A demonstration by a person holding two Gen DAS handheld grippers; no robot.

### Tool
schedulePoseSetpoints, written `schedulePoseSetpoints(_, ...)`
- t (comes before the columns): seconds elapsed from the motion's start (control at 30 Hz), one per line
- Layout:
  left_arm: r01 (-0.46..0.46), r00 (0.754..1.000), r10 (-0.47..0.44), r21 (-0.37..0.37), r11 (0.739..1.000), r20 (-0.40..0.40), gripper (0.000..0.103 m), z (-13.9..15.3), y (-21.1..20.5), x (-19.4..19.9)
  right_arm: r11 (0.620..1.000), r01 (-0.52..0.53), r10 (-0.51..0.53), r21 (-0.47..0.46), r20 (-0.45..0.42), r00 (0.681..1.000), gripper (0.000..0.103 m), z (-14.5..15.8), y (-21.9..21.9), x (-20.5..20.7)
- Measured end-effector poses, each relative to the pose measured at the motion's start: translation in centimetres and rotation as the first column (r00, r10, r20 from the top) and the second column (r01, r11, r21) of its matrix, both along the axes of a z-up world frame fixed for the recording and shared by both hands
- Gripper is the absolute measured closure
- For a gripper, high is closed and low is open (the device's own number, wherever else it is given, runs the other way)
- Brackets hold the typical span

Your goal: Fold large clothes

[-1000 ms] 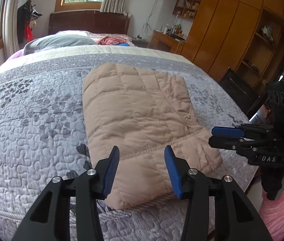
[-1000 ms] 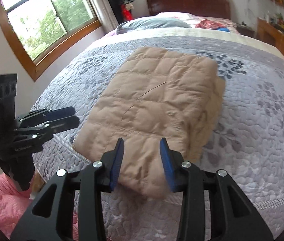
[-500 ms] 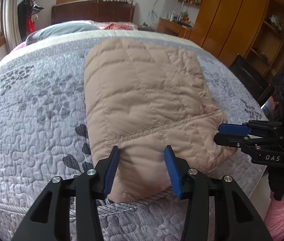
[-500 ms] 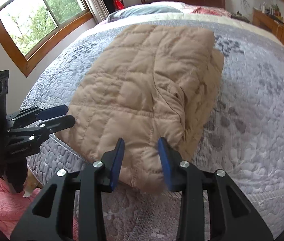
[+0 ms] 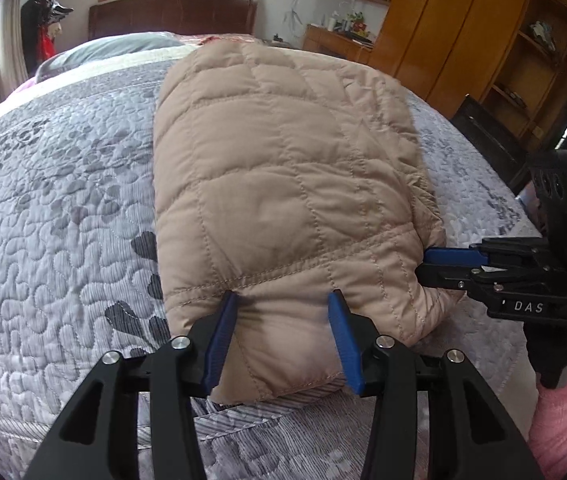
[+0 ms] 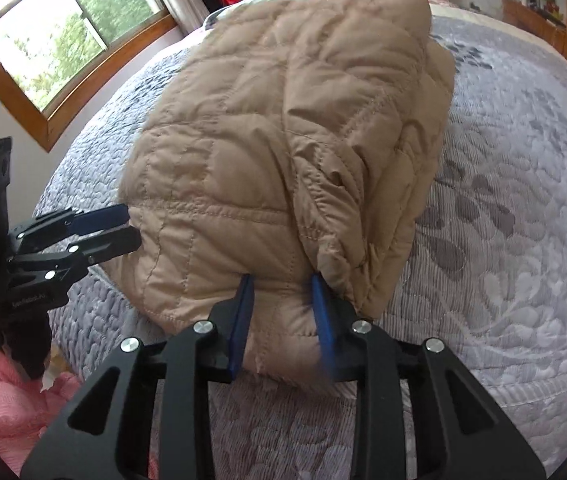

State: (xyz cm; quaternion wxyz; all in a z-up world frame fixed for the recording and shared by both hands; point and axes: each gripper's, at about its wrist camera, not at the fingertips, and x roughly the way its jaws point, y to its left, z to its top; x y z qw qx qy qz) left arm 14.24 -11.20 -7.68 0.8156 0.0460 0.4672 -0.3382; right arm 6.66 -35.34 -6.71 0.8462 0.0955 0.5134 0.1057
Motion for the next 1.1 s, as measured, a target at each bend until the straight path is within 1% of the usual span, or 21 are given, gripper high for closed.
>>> schedulePoseSetpoints(0.03,0.010,1.000,-0.010,-0.019,1.000,-0.011,0.056,0.7,0.3,0.3,1.000,-0.003,0.003,0.002,0.006,1.000,0.069,0.7,0.0,0.0)
schedulePoseSetpoints(0.07,0.015,1.000,-0.015,-0.042,0.999,-0.017,0.056,1.4,0.7,0.8,1.000,-0.009,0.009,-0.001,0.032,0.999,0.069,1.9,0.0,-0.1)
schedulePoseSetpoints(0.17,-0.008,1.000,0.010,-0.078,0.997,0.015,0.056,3.6,1.4,2.3,0.999,-0.007,0.010,-0.031,0.105,0.994,0.063,5.1,0.1,0.8)
schedulePoseSetpoints(0.23,-0.037,0.998,0.040,-0.085,0.996,0.040,0.056,5.0,1.1,3.9,0.998,0.003,0.006,-0.065,0.140,0.990,0.062,6.7,0.4,2.2)
schedulePoseSetpoints(0.33,-0.078,0.995,0.082,-0.070,0.994,0.048,0.056,5.8,-0.3,6.6,0.993,0.025,-0.007,-0.112,0.156,0.988,0.062,7.4,0.6,5.2)
schedulePoseSetpoints(0.43,-0.091,0.995,0.093,-0.060,0.994,0.027,0.057,5.5,-2.0,8.8,0.988,0.045,-0.024,-0.145,0.145,0.989,0.062,7.0,0.9,8.4)
schedulePoseSetpoints(0.47,-0.093,0.995,0.094,-0.056,0.994,0.020,0.059,5.2,-2.5,9.5,0.987,0.055,-0.033,-0.154,0.138,0.990,0.062,6.7,0.9,9.0)
schedulePoseSetpoints(0.53,-0.084,0.996,0.083,-0.052,0.995,-0.014,0.067,4.3,-3.5,10.6,0.983,0.081,-0.062,-0.168,0.116,0.991,0.063,5.8,0.5,10.7)
schedulePoseSetpoints(0.57,-0.082,0.996,0.081,-0.049,0.995,-0.029,0.069,3.9,-3.9,11.2,0.982,0.091,-0.074,-0.167,0.107,0.992,0.064,5.3,0.3,11.1)
schedulePoseSetpoints(0.63,-0.084,0.996,0.083,-0.035,0.996,-0.023,0.071,3.2,-4.3,12.0,0.982,0.108,-0.096,-0.155,0.083,0.992,0.069,4.3,-0.6,11.4)
schedulePoseSetpoints(0.8,-0.062,0.998,0.062,-0.002,0.998,-0.009,0.071,1.7,-5.0,12.6,0.987,0.124,-0.121,-0.102,0.032,0.992,0.072,1.8,-2.5,12.4)
schedulePoseSetpoints(0.87,-0.052,0.999,0.052,0.022,0.998,-0.008,0.071,0.9,-5.3,12.9,0.988,0.128,-0.127,-0.083,0.021,0.992,0.072,1.0,-2.9,12.7)
schedulePoseSetpoints(1.1,-0.035,0.999,0.035,0.041,0.999,-0.001,0.071,-0.5,-5.7,13.1,0.986,0.132,-0.127,-0.098,0.055,0.990,0.072,-0.7,-2.6,12.3)
